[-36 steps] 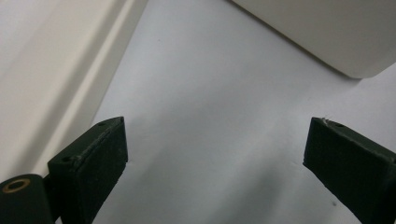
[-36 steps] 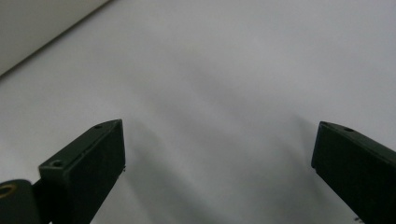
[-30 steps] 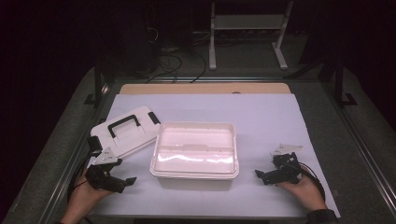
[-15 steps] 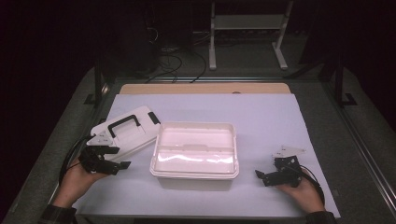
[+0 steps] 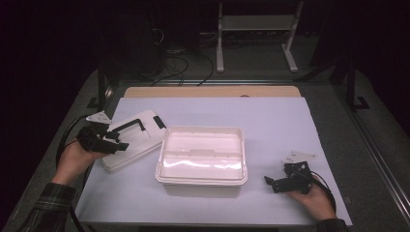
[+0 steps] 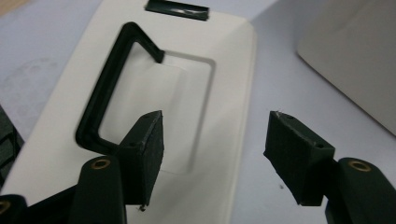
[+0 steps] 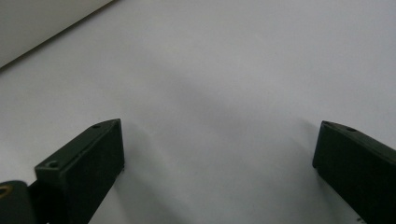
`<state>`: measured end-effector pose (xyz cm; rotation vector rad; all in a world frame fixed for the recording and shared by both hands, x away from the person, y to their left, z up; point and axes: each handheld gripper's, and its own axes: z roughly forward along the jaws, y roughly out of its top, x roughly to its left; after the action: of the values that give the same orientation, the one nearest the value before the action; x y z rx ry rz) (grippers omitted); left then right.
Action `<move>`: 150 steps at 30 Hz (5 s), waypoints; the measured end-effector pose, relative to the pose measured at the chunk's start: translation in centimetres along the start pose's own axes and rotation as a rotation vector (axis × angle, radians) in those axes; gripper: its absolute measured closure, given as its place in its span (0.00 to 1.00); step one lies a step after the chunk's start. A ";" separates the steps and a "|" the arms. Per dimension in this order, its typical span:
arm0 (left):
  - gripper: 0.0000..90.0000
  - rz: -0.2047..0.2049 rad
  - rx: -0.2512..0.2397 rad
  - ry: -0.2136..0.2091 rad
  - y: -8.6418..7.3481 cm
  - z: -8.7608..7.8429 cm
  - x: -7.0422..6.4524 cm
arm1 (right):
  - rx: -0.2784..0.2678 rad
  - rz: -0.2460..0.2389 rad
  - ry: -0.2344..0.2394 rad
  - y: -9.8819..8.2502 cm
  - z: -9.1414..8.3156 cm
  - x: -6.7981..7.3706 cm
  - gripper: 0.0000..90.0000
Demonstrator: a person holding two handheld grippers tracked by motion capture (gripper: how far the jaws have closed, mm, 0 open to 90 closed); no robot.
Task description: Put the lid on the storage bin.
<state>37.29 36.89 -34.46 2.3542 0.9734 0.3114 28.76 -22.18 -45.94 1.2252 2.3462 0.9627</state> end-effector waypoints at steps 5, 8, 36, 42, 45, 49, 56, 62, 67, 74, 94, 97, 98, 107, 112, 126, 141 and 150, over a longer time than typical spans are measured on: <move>0.42 0.014 0.032 -0.004 1.3 0.6 1.4 | 0.000 0.000 0.000 0.0 0.0 0.0 0.02; 0.42 0.023 0.041 -0.003 2.1 1.0 2.0 | 0.000 0.000 0.000 0.0 0.0 0.0 0.02; 0.61 0.017 0.165 -0.088 4.6 6.8 7.9 | -0.001 0.000 0.001 0.0 0.0 0.0 0.02; 0.77 0.019 0.199 -0.116 4.5 7.4 7.9 | -0.001 0.001 0.001 0.0 0.0 0.0 0.02; 0.86 0.013 0.190 -0.134 4.4 7.1 8.0 | -0.001 0.001 0.002 0.0 0.0 0.0 0.02; 0.90 0.019 0.196 -0.175 4.5 7.0 7.8 | 0.000 0.002 0.002 0.0 0.0 0.0 0.02; 0.93 0.032 0.210 -0.149 4.9 6.3 7.2 | 0.000 0.002 0.002 0.0 0.0 0.0 0.02; 0.93 0.047 0.202 -0.144 5.9 4.5 6.7 | 0.000 0.002 0.002 0.0 0.0 0.0 0.02; 0.93 0.055 0.188 -0.149 6.6 2.7 6.3 | 0.001 0.001 0.001 0.0 0.0 0.0 0.02; 0.93 0.072 0.152 -0.157 7.6 -0.5 5.9 | 0.000 0.001 0.001 0.0 0.0 0.0 0.02; 0.93 0.217 0.045 -0.252 12.0 -5.9 1.0 | -0.001 0.002 0.002 0.0 0.0 0.0 0.02; 0.93 0.249 0.037 -0.271 12.9 -5.9 0.0 | -0.001 0.002 0.002 0.0 0.0 0.0 0.02; 0.93 0.257 0.036 -0.276 13.1 -5.8 -0.3 | -0.002 0.001 0.001 0.0 0.0 0.0 0.02; 0.93 0.341 0.052 -0.347 15.6 -4.4 -3.6 | -0.001 0.001 0.002 0.0 0.0 0.0 0.02; 0.93 0.385 0.052 -0.386 16.8 -3.7 -5.4 | -0.001 0.001 0.002 0.0 0.0 0.0 0.02; 0.94 0.531 0.086 -0.505 20.1 -0.8 -11.4 | -0.001 0.001 0.002 0.0 0.0 0.0 0.02; 0.94 0.623 0.161 -0.564 21.3 2.8 -16.0 | -0.002 0.004 0.003 0.0 0.0 0.0 0.02; 0.94 0.632 0.197 -0.585 20.6 4.9 -17.3 | -0.001 0.002 0.002 0.0 0.0 0.0 0.02</move>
<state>38.84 10.81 -26.42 2.6449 -0.0260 -0.2516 28.74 -22.22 -45.96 1.2273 2.3463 0.9663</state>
